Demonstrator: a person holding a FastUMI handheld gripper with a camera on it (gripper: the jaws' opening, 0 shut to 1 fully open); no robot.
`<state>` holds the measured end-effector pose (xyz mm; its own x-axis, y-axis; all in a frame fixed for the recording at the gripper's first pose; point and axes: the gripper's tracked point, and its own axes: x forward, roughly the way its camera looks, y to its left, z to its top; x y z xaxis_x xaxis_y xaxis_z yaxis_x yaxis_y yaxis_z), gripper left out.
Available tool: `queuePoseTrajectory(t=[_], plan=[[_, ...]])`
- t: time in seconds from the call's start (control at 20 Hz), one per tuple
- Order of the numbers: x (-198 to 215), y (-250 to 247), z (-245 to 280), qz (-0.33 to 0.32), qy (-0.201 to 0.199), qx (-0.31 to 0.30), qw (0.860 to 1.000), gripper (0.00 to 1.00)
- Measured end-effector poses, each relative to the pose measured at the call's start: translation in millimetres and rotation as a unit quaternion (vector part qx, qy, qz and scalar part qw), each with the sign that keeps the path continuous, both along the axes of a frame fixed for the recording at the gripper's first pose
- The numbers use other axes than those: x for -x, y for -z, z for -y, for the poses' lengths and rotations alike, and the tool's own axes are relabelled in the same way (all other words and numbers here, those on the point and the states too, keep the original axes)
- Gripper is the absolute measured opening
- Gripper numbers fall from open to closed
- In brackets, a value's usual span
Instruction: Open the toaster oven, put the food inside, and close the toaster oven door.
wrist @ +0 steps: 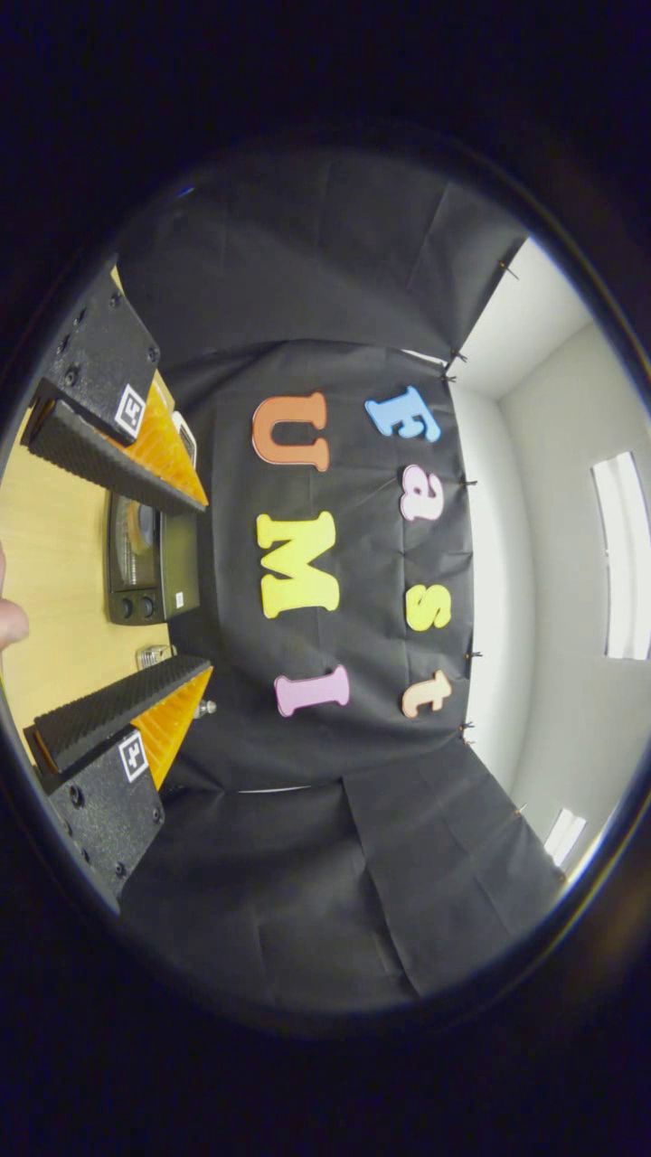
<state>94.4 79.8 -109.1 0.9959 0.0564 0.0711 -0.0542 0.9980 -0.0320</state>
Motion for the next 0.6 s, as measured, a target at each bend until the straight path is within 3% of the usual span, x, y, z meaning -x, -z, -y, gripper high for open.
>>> queuePoseTrajectory(t=[0.6], plan=[[-5, 4, -16, -0.002, -0.023, 0.011, 1.000, 1.00]])
